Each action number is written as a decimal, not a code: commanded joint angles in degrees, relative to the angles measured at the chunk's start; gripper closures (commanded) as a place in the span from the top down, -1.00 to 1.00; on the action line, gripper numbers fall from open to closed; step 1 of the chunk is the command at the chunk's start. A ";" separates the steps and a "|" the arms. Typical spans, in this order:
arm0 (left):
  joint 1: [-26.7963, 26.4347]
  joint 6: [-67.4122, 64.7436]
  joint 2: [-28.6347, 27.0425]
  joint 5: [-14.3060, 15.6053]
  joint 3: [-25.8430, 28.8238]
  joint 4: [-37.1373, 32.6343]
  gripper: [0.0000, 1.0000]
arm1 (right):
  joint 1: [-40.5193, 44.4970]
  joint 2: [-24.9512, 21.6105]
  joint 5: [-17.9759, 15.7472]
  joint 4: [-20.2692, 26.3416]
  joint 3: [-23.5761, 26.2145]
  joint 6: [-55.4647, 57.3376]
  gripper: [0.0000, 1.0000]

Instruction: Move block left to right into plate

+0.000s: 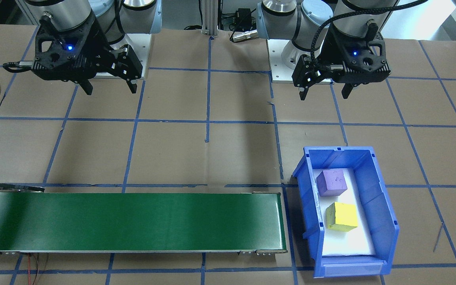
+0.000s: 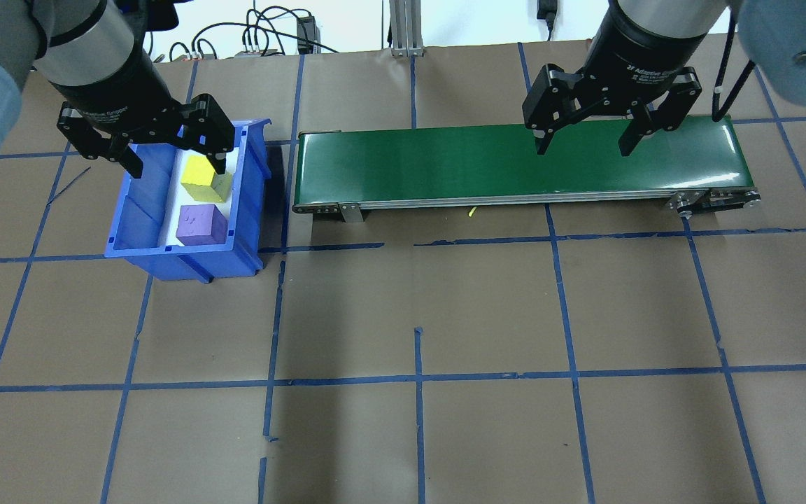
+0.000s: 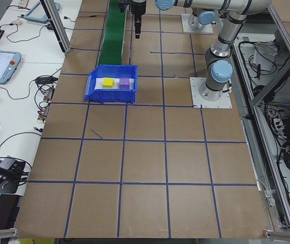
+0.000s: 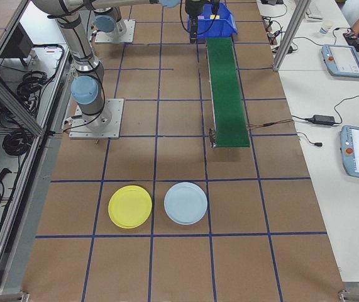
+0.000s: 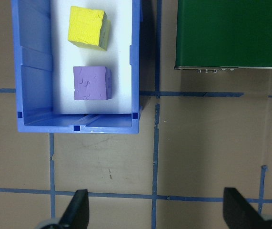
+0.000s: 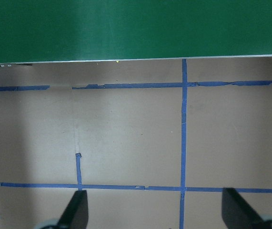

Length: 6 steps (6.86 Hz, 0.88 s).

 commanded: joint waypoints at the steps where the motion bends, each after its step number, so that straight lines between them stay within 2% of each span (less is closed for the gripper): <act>1: -0.54 -1.00 0.00 -1.07 1.13 -1.44 1.00 | -0.03 0.01 -3.80 -1.32 0.18 0.57 1.00; 3: 0.07 -1.01 0.18 -0.47 1.23 -3.20 1.00 | -0.02 -0.08 -6.38 -3.17 0.18 0.05 1.00; 4: 0.60 -0.14 -0.09 -1.08 0.97 -2.87 1.00 | 0.41 -0.16 -6.05 -3.17 0.18 0.57 1.00; 5: 1.99 0.48 -4.09 -1.26 1.66 -2.17 1.00 | 0.42 -0.16 -6.13 -3.17 0.09 0.58 1.00; 6: 4.62 3.18 -9.00 -2.04 2.28 3.15 1.00 | 0.42 -0.16 -6.13 -3.17 0.09 0.58 1.00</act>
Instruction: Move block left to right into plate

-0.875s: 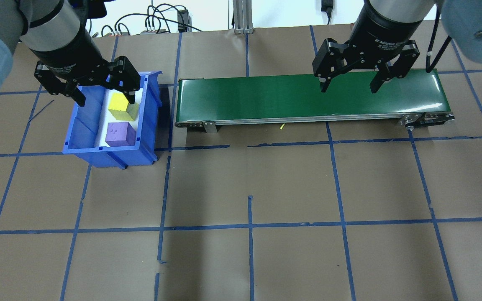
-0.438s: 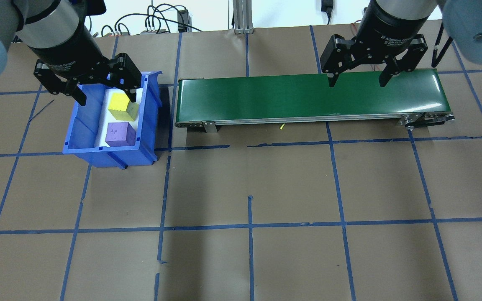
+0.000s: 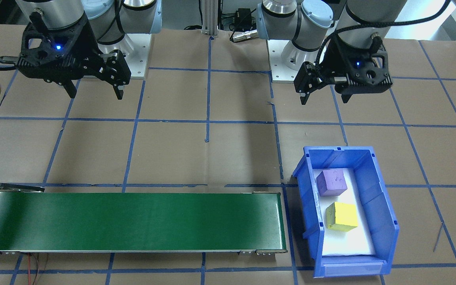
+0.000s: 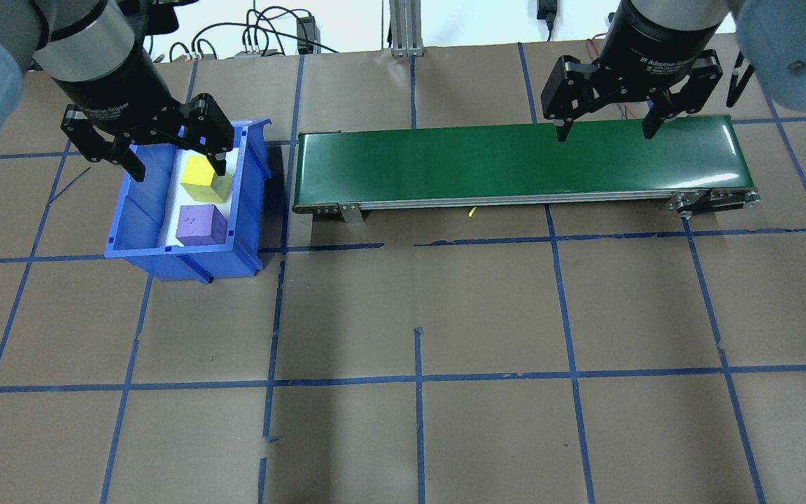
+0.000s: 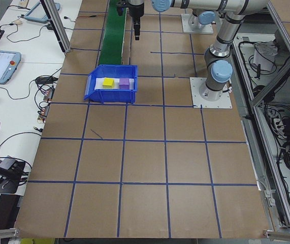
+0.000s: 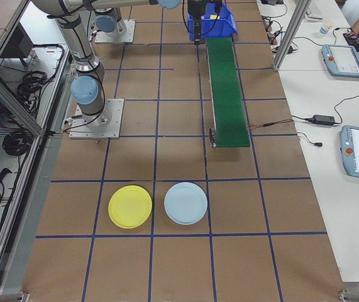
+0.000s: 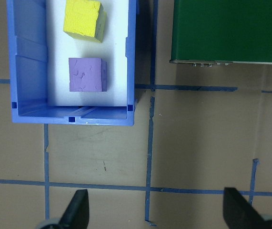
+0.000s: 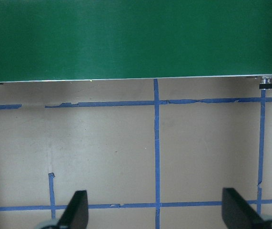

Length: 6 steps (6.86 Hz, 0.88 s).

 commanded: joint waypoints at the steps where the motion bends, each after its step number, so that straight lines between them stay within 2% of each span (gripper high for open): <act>1: 5.35 8.23 -8.30 -2.70 0.47 6.19 1.00 | 0.05 -0.02 -0.07 0.15 -0.04 0.06 1.00; 2: 7.64 11.24 -11.90 -3.33 0.46 11.51 1.00 | 0.05 -0.02 -0.41 -0.03 -0.12 -0.03 1.00; 5: 8.72 12.23 -19.30 -2.64 -1.38 16.74 1.00 | 0.05 0.07 -0.77 -0.03 -0.12 0.06 1.00; 6: 9.15 13.11 -20.10 -2.72 -2.34 17.62 1.00 | -0.38 0.07 -1.47 0.58 -0.30 -0.29 1.00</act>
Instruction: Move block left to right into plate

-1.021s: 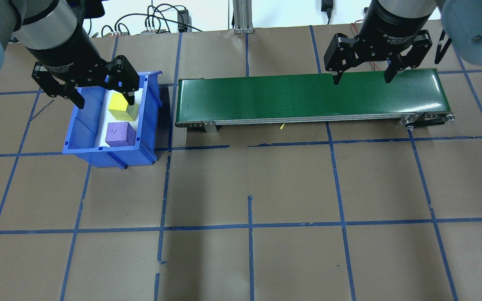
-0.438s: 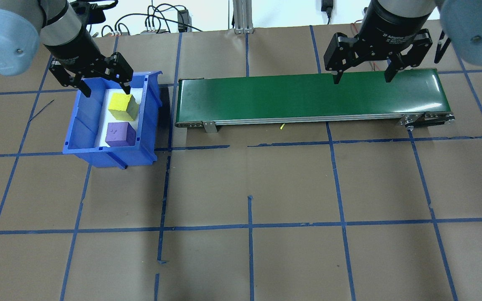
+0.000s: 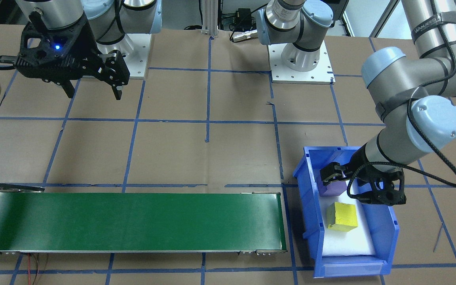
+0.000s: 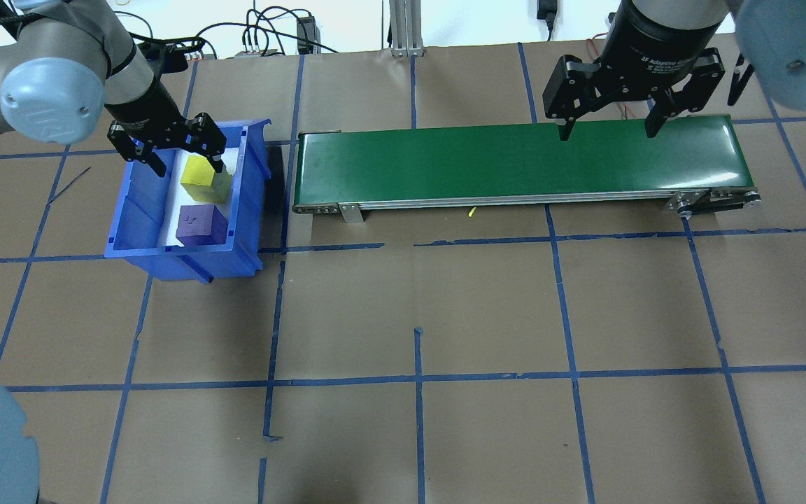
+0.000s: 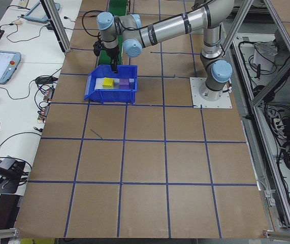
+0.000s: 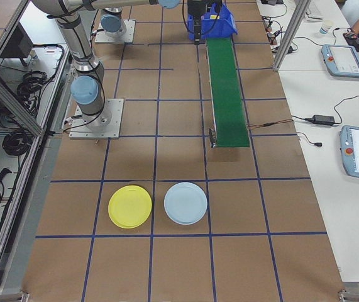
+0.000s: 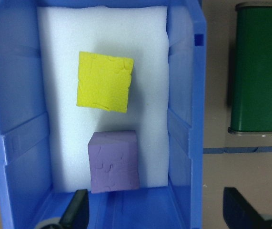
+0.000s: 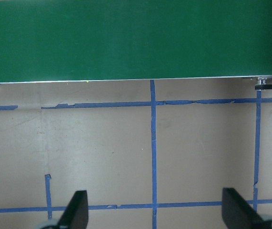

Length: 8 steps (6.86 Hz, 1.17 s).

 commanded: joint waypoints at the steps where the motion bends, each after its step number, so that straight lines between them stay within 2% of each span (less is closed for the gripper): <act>1: 1.36 1.32 -1.89 0.13 -2.32 3.92 1.00 | 0.03 0.01 -1.03 0.40 -0.15 -0.26 1.00; 5: 1.80 2.20 -3.12 1.01 -7.16 8.86 1.00 | 0.12 -0.08 -0.24 0.75 -0.33 -0.70 1.00; 7: 2.33 2.03 -4.17 1.01 -7.51 8.96 1.00 | 0.12 -0.08 -0.15 0.66 -0.33 -0.52 1.00; 8: 2.42 1.68 -4.18 1.10 -7.95 8.43 0.85 | 0.12 -0.17 -0.41 0.83 -0.33 -0.35 1.00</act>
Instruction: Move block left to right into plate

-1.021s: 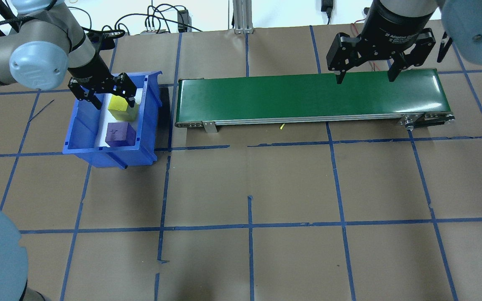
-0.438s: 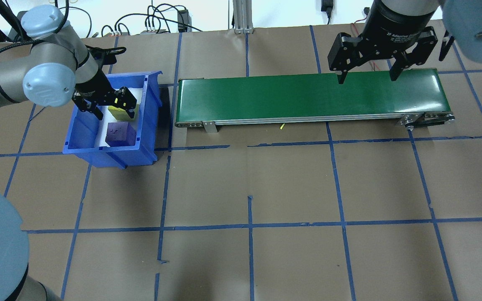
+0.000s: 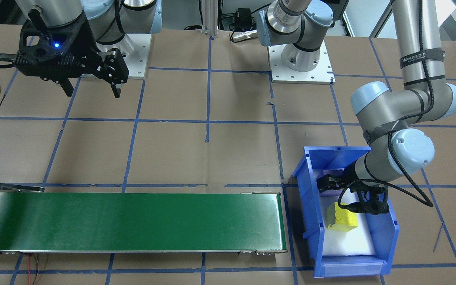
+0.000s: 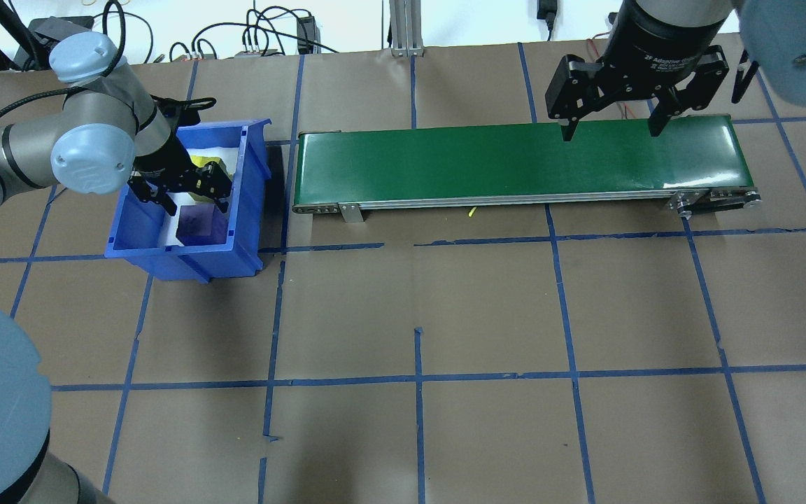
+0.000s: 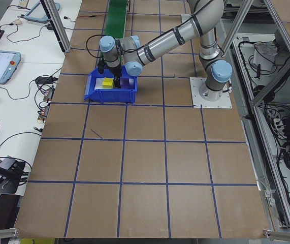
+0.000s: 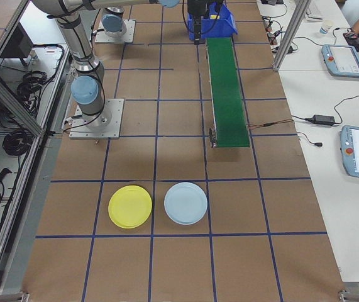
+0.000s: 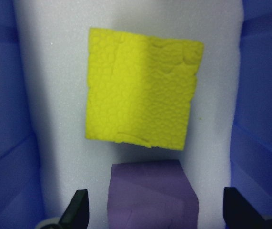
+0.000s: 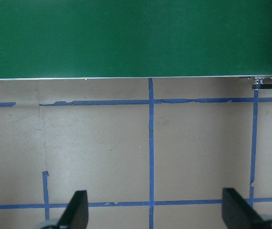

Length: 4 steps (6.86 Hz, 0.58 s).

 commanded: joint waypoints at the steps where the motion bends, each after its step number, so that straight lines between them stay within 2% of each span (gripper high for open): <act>1: 0.18 -0.46 -0.25 0.07 -0.90 -0.45 0.47 | 0.09 -0.32 0.00 -0.11 0.09 0.00 1.00; 2: 0.18 -0.03 -0.07 0.07 -0.56 -0.45 -0.18 | -0.34 -0.24 -0.09 -0.11 0.18 -0.09 1.00; 3: 0.18 -0.89 0.88 0.25 0.58 -0.63 -0.61 | -0.34 -0.32 -0.79 0.15 0.44 -0.26 1.00; 4: 0.18 -1.33 2.46 0.16 1.03 -2.19 -0.64 | -0.17 -0.41 -0.79 0.15 0.27 -0.26 1.00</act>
